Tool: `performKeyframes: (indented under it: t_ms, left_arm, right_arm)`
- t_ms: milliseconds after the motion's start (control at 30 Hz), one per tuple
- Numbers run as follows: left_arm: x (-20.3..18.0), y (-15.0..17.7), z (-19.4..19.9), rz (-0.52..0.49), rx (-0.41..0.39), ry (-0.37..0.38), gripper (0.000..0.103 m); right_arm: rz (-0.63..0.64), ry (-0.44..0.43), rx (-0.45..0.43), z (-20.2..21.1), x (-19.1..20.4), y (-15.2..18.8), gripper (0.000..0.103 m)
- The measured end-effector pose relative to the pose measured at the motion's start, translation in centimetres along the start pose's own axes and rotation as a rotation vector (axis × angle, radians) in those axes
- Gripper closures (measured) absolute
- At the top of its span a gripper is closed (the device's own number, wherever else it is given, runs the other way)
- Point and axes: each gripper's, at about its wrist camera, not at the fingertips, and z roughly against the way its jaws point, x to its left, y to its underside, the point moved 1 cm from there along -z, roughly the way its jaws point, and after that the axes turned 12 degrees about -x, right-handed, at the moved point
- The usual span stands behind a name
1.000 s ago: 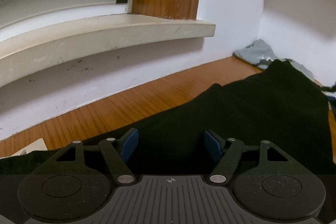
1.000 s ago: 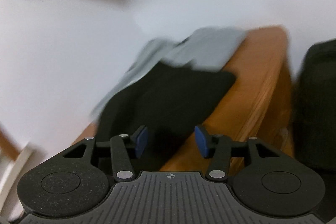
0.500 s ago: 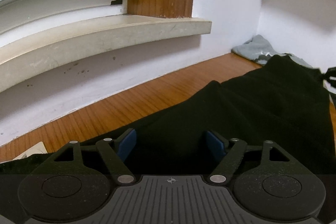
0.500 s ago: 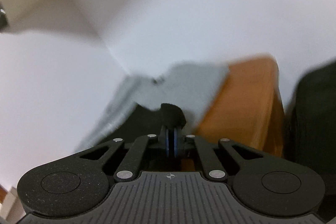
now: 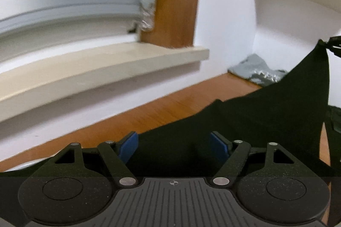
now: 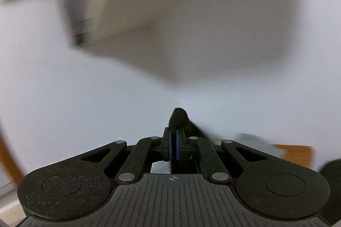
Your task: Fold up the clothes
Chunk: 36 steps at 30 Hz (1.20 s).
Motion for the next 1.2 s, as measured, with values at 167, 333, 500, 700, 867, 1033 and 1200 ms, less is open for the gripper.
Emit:
performKeyframes:
  t_ms: [167,333,500,700,867,1033,1200]
  left_arm:
    - [3.1,-1.3,4.7,0.051,-0.057,-0.060,0.026]
    - [5.8,-2.3,10.4,0.037,-0.118,-0.154,0.026]
    - [9.9,-2.4,16.9,0.067,-0.180,-0.275,0.025]
    - [14.1,-1.2,21.3,0.101,-0.167,-0.356,0.024]
    - [15.3,0.5,21.2,0.143,-0.119,-0.342,0.024]
    - [14.5,1.3,19.6,0.143,-0.080,-0.262,0.024]
    - [12.8,1.2,17.2,0.081,-0.021,-0.112,0.023]
  right_arm:
    - [0.138,-0.349,0.073,4.4,15.1,4.0,0.098]
    - [0.196,-0.690,0.238,9.4,29.5,13.1,0.098]
    - [0.158,-1.005,0.380,16.4,41.5,21.2,0.098]
    - [0.213,-1.165,0.564,22.2,48.9,30.3,0.097]
    - [0.259,-1.198,0.631,23.2,47.4,32.1,0.066]
    - [0.305,-1.229,0.698,24.1,45.9,33.9,0.051]
    - [0.522,-1.142,0.540,24.4,40.9,32.6,0.046]
